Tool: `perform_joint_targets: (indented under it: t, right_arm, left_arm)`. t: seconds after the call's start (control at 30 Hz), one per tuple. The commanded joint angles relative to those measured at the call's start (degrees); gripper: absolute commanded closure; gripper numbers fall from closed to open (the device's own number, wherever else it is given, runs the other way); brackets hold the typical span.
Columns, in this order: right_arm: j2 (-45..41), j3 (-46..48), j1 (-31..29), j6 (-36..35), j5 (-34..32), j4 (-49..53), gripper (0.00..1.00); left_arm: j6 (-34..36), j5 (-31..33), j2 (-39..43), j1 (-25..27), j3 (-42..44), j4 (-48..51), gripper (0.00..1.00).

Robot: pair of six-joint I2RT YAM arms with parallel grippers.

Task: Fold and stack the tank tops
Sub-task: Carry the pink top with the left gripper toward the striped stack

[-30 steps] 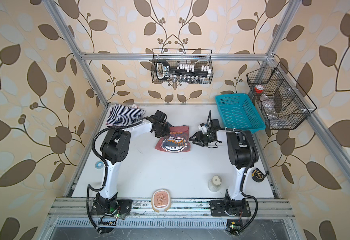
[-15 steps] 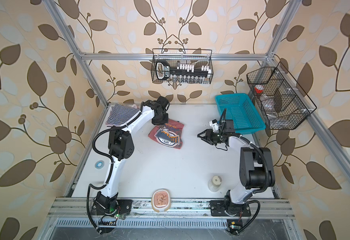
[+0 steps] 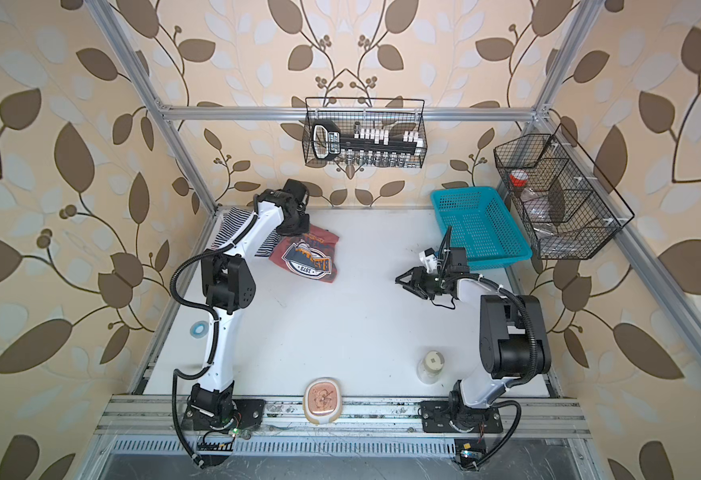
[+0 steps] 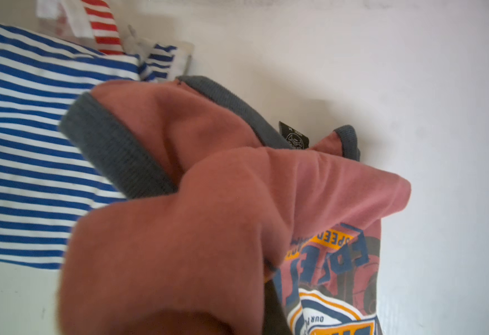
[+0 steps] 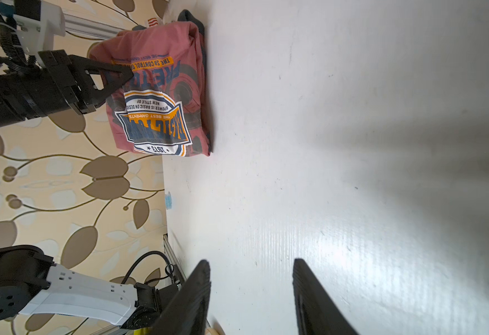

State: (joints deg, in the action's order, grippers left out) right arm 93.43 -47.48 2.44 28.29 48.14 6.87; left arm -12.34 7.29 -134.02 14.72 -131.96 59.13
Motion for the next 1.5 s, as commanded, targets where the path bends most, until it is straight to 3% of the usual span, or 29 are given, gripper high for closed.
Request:
perform_joint_targets:
  t: [0.0,0.9,1.47]
  right_arm:
    - [-0.01,1.33,0.28,0.35,-0.37,-1.94,0.53]
    - [3.07,2.24,0.20,1.59,0.45,-5.48,0.54]
    - [4.56,1.00,-1.77,1.85,-0.36,-4.93,0.54]
  left_arm:
    - [5.15,2.35,4.15,-0.94,-3.42,-1.04,1.00]
    - [11.41,3.87,12.56,-9.45,-3.30,-2.60,1.00]
    - [12.87,-3.92,10.42,-20.58,2.98,-9.89,1.00]
